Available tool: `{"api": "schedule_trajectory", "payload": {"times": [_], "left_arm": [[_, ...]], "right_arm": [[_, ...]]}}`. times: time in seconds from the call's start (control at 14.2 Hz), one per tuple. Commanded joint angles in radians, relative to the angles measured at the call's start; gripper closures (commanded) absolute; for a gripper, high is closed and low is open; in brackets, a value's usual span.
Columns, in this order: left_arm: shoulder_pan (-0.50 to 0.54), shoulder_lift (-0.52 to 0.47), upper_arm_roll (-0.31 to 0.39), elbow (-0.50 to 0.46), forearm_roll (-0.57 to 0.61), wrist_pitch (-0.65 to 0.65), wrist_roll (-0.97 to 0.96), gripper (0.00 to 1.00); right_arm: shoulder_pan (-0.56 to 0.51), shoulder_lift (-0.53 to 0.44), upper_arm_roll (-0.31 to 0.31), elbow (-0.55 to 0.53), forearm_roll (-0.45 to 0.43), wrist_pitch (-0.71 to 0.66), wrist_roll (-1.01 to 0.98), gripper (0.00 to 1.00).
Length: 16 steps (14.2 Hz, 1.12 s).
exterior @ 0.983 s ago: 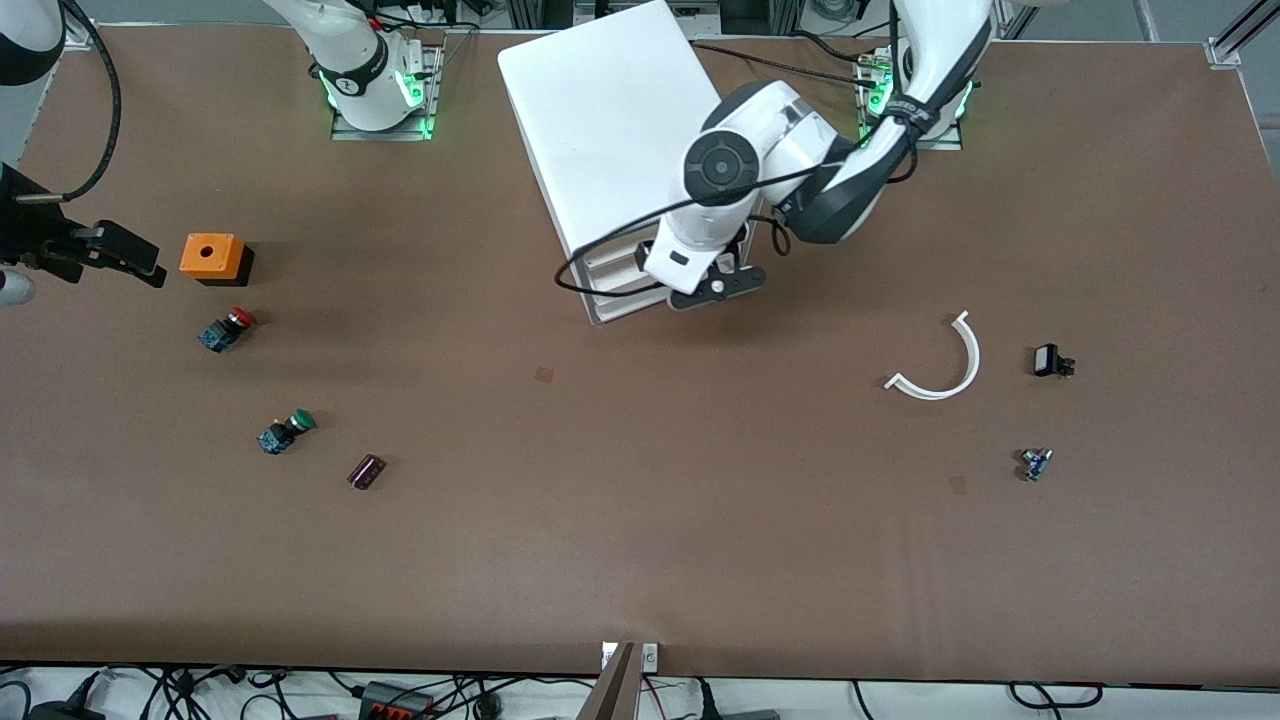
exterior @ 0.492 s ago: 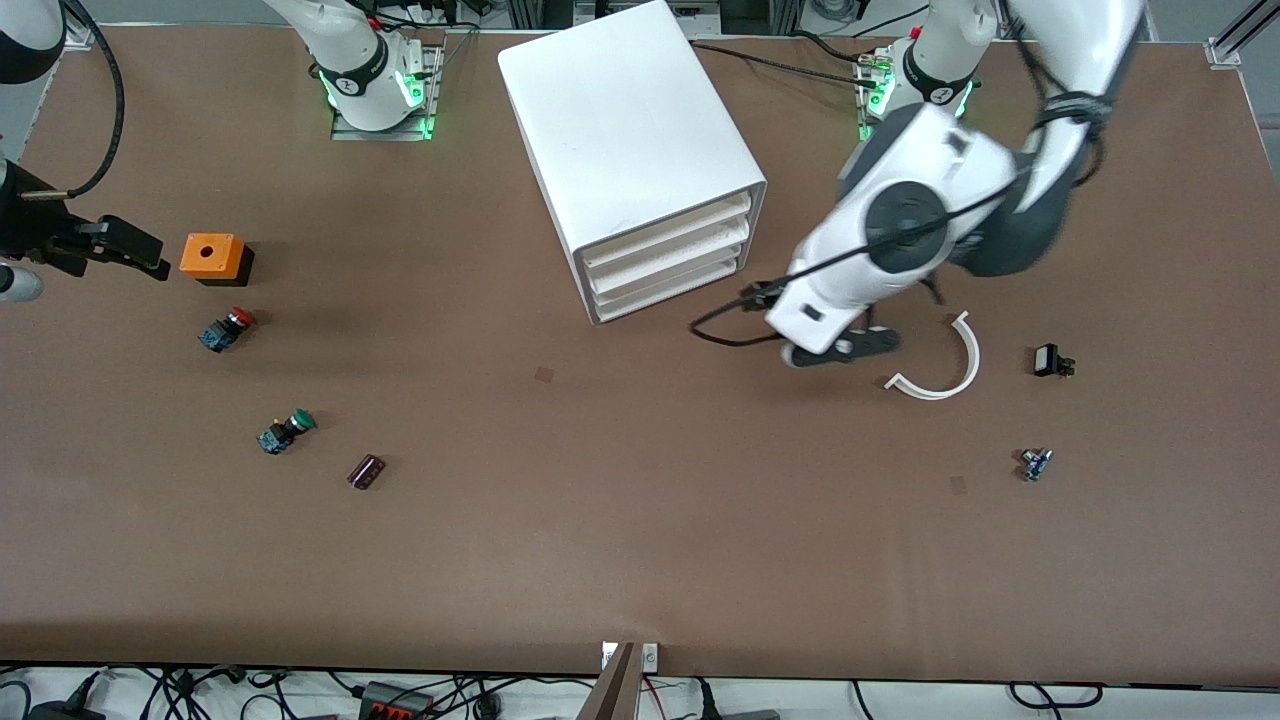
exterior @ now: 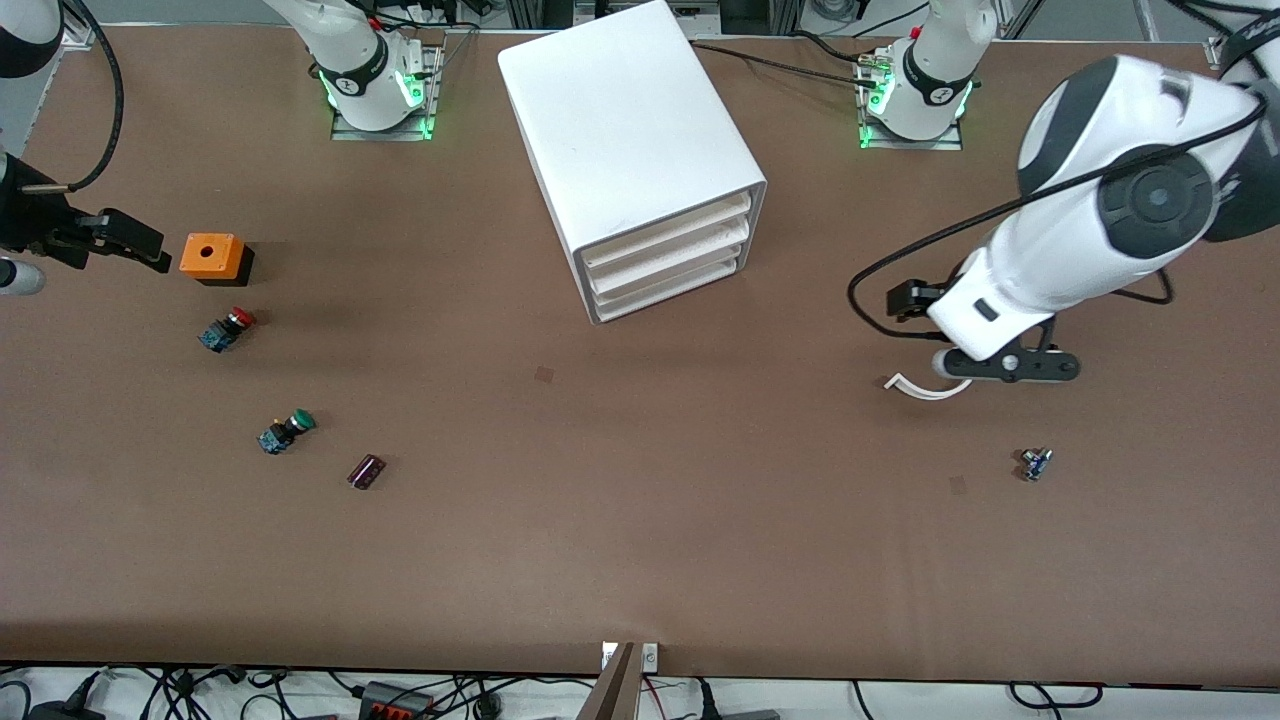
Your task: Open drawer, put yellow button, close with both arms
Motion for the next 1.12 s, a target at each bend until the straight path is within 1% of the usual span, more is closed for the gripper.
{"api": "schedule_trajectory", "payload": {"times": [0.0, 0.07, 0.21, 0.35, 0.42, 0.49, 0.56, 0.7, 0.84, 1.05], "left_arm": [[0.002, -0.117, 0.108, -0.072, -0.033, -0.003, 0.161, 0.0], [-0.003, -0.148, 0.167, -0.097, -0.058, -0.003, 0.232, 0.0], [-0.004, -0.237, 0.247, -0.187, -0.113, 0.032, 0.319, 0.0], [-0.019, -0.335, 0.3, -0.302, -0.115, 0.111, 0.37, 0.0], [-0.026, -0.367, 0.318, -0.337, -0.115, 0.167, 0.387, 0.0], [-0.044, -0.38, 0.334, -0.345, -0.115, 0.21, 0.383, 0.0], [-0.052, -0.38, 0.358, -0.345, -0.115, 0.216, 0.381, 0.0], [-0.076, -0.388, 0.369, -0.342, -0.115, 0.218, 0.378, 0.0], [-0.088, -0.397, 0.369, -0.339, -0.115, 0.19, 0.373, 0.0], [-0.076, -0.359, 0.366, -0.284, -0.121, 0.112, 0.378, 0.0]], "right_arm": [[-0.014, -0.039, 0.013, -0.041, -0.014, 0.01, -0.005, 0.0], [-0.014, -0.047, 0.013, -0.056, -0.014, 0.013, -0.003, 0.0], [-0.016, -0.067, 0.013, -0.091, -0.014, 0.042, -0.005, 0.0], [-0.019, -0.061, 0.013, -0.088, -0.014, 0.061, -0.005, 0.0], [-0.017, -0.056, 0.013, -0.082, -0.013, 0.068, -0.005, 0.0], [-0.016, -0.055, 0.013, -0.076, -0.013, 0.07, -0.005, 0.0], [-0.014, -0.053, 0.015, -0.068, -0.013, 0.068, -0.005, 0.0], [-0.016, -0.047, 0.015, -0.056, -0.005, 0.062, -0.003, 0.0], [-0.02, -0.041, 0.013, -0.056, 0.001, 0.062, 0.003, 0.0], [-0.019, -0.041, 0.013, -0.056, 0.002, 0.061, 0.001, 0.0]]}}
